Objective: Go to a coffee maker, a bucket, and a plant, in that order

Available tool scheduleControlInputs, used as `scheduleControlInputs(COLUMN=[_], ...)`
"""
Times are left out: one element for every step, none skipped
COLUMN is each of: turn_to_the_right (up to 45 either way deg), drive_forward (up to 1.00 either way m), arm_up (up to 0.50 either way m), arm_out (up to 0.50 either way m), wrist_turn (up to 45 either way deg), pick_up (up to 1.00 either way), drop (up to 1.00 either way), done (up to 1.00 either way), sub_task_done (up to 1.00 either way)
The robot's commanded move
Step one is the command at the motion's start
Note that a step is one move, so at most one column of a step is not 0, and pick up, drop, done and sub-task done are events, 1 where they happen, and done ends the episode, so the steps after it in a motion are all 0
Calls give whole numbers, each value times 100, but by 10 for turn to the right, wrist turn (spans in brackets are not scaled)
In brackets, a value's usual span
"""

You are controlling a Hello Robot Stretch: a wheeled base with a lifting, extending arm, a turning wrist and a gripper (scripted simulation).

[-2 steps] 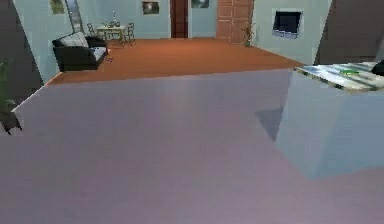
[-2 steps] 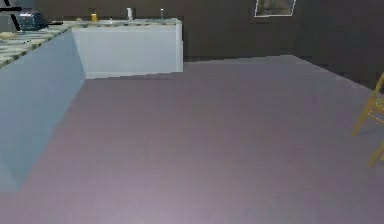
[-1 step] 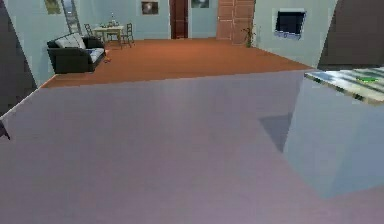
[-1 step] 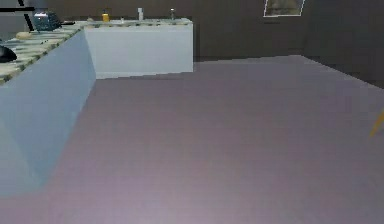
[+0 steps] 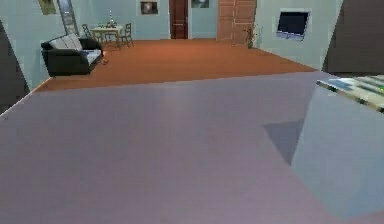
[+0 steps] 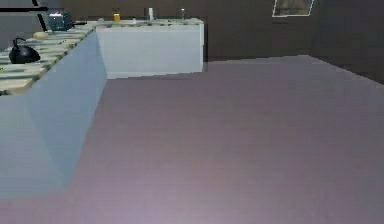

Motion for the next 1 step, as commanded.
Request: scheduleControlInputs(turn_to_the_right=[60], drive_forward=[0], arm_up=[0], arm_out=[0], wrist_turn=[0], pick_up=[0], drop=[0], done=[0], sub_task_done=[0])
